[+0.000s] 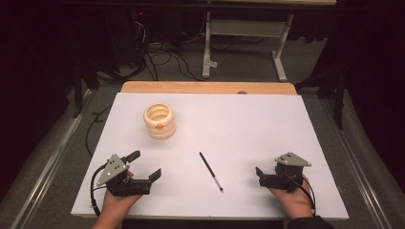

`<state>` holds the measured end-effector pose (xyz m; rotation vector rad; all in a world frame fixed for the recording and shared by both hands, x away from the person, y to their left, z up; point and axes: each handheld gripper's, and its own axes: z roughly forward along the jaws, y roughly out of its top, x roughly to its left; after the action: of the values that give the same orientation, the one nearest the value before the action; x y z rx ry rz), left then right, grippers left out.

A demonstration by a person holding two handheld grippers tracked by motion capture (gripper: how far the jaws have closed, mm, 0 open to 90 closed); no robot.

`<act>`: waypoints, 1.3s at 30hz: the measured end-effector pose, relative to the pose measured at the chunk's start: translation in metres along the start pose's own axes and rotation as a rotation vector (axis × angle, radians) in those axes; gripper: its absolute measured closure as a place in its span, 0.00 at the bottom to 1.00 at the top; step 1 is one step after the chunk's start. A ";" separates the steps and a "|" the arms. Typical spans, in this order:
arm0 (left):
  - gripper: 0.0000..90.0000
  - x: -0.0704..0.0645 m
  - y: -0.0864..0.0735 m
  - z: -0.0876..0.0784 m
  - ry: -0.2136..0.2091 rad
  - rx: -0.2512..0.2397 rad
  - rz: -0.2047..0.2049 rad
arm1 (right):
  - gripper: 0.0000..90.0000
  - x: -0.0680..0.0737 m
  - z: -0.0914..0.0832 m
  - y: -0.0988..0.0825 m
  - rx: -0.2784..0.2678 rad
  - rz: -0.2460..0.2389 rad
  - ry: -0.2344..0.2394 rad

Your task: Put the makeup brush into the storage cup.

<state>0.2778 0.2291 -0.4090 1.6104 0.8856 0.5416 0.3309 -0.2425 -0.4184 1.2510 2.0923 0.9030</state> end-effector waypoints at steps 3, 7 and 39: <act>0.01 -0.002 0.000 0.000 -0.007 0.005 0.005 | 0.03 0.000 0.000 0.002 0.016 0.028 0.009; 0.01 0.000 0.002 -0.003 -0.012 -0.001 0.013 | 0.02 -0.004 0.001 0.007 0.049 0.062 0.028; 0.00 0.003 0.003 -0.005 0.000 -0.005 0.000 | 0.03 0.007 0.006 0.029 0.306 -0.042 0.075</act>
<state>0.2770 0.2344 -0.4059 1.6056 0.8835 0.5428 0.3479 -0.2241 -0.4006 1.3337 2.3745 0.6362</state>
